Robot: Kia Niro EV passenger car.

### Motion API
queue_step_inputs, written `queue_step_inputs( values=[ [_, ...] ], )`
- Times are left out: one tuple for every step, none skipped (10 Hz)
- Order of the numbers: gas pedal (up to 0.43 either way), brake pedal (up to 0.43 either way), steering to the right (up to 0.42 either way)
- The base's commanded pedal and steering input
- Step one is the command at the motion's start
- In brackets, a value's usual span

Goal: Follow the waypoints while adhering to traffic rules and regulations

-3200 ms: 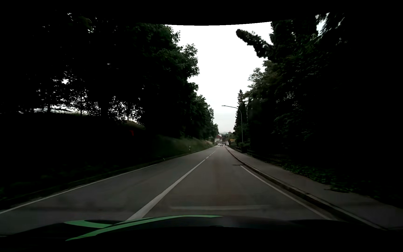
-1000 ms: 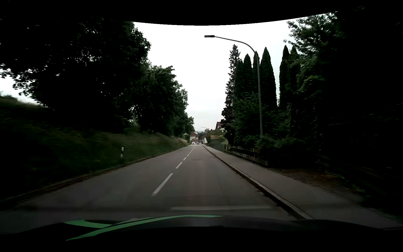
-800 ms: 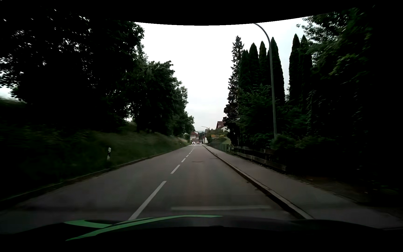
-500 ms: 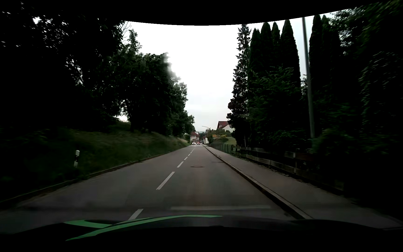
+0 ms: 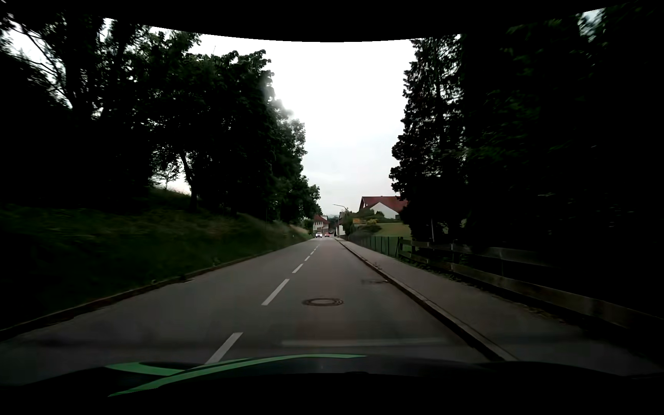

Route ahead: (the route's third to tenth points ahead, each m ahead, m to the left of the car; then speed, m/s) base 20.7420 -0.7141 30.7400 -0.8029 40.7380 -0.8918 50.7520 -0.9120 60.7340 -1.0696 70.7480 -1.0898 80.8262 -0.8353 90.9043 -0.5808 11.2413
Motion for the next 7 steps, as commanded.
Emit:
queue_step_inputs(
  values=[
    [0.0,0.0,0.0],
    [0.0,0.0,0.0],
    [0.0,0.0,0.0],
    [0.0,0.0,0.0],
    [0.0,0.0,0.0],
    [0.0,0.0,0.0],
    [0.0,0.0,0.0]
  ],
)
